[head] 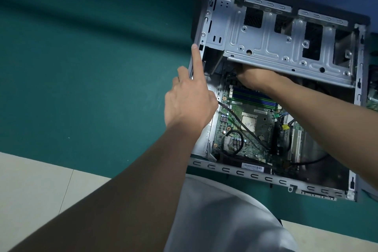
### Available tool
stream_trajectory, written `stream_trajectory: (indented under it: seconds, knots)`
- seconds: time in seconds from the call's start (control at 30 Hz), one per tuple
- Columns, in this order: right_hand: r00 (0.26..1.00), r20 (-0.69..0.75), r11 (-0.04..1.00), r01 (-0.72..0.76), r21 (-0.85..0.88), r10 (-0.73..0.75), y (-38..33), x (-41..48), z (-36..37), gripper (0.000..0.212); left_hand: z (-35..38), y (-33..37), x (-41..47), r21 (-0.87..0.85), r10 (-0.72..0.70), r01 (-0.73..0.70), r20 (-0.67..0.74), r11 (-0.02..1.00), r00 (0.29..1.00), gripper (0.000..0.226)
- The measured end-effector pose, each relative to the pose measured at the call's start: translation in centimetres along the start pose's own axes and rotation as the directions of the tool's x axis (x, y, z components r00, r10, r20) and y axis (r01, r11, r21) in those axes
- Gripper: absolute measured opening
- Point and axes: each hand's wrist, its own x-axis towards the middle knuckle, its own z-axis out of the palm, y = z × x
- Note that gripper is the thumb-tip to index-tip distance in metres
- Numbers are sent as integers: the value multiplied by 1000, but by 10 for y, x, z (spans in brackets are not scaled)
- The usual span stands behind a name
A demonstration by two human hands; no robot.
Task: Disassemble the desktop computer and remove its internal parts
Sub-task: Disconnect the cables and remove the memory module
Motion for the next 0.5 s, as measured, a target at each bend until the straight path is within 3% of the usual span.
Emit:
stream_trajectory:
  seconds: [0.1,0.23,0.4,0.5]
  knots:
    - [997,56,998,-61,5,60,-2,0,0,24,0,0,0,-1,0,0,1,1000,1000,92]
    - [999,-41,997,-26,69,29,-7,0,0,33,0,0,0,-11,-2,2,5,1000,1000,92]
    - [977,45,970,-211,120,207,-7,-3,0,31,0,0,0,-4,-7,7,1,1000,1000,92]
    - [987,68,988,-146,43,142,-6,-2,-1,28,1,0,0,0,-5,5,-2,1000,1000,92]
